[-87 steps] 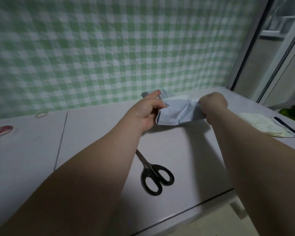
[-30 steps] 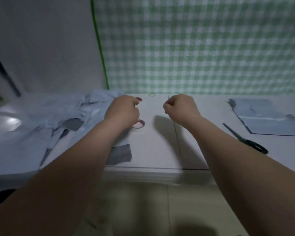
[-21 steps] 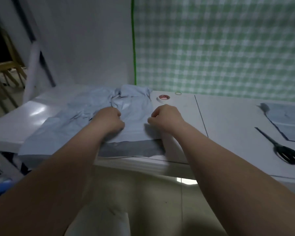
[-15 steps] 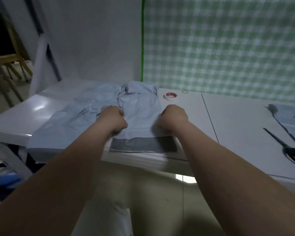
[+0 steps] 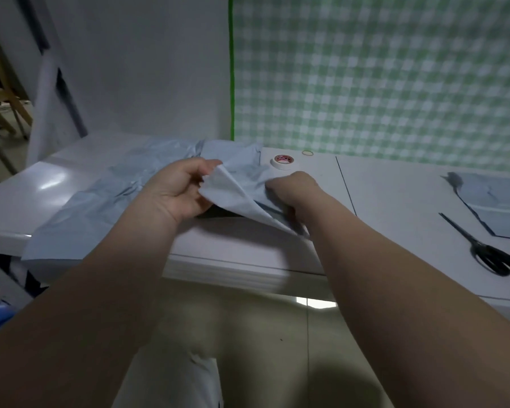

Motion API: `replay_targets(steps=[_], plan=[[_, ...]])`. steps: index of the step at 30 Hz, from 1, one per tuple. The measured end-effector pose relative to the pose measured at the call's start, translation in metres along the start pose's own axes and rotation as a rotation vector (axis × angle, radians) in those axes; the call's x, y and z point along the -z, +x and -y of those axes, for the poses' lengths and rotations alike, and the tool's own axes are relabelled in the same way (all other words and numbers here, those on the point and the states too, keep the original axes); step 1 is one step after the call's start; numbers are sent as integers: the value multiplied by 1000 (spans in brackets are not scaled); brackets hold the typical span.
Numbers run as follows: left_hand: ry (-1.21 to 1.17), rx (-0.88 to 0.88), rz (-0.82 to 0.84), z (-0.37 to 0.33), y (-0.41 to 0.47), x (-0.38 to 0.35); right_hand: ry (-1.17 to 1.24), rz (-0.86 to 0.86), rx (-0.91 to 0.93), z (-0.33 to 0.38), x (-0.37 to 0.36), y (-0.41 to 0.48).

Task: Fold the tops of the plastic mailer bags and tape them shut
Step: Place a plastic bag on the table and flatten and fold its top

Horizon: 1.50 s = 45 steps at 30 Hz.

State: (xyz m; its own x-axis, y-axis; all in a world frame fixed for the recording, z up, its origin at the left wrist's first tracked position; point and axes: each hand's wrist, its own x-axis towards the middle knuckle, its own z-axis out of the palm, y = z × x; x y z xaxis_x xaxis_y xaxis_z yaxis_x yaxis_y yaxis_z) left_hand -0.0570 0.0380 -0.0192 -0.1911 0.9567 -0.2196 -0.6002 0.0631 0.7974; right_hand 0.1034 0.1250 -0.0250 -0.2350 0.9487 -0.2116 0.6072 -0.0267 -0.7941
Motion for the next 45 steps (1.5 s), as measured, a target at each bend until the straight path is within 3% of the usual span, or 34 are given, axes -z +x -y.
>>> replay_targets(steps=[4, 6, 10, 20, 27, 32, 37, 42, 45], plan=[[88, -75, 135, -7, -10, -29, 685, 302, -153, 6, 23, -9], [126, -96, 248, -9, -11, -45, 827, 352, -85, 7, 40, -11], [135, -119, 264, -8, 4, -85, 974, 271, 130, 7, 83, -10], [247, 64, 142, 54, 86, -163, 988, -105, 87, -57, 166, 15], [353, 23, 149, 89, 96, -170, 710, -213, 82, -100, 181, 18], [502, 30, 95, 109, 73, -153, 262, -160, 17, -126, 168, -1], [672, 97, 23, 119, 42, -136, 55, -80, -16, -141, 159, -28], [1088, -7, -4, 113, 29, -124, -226, -62, -48, -137, 154, -47], [1654, -205, -32, 106, 26, -121, -589, -108, -79, -126, 155, -47]])
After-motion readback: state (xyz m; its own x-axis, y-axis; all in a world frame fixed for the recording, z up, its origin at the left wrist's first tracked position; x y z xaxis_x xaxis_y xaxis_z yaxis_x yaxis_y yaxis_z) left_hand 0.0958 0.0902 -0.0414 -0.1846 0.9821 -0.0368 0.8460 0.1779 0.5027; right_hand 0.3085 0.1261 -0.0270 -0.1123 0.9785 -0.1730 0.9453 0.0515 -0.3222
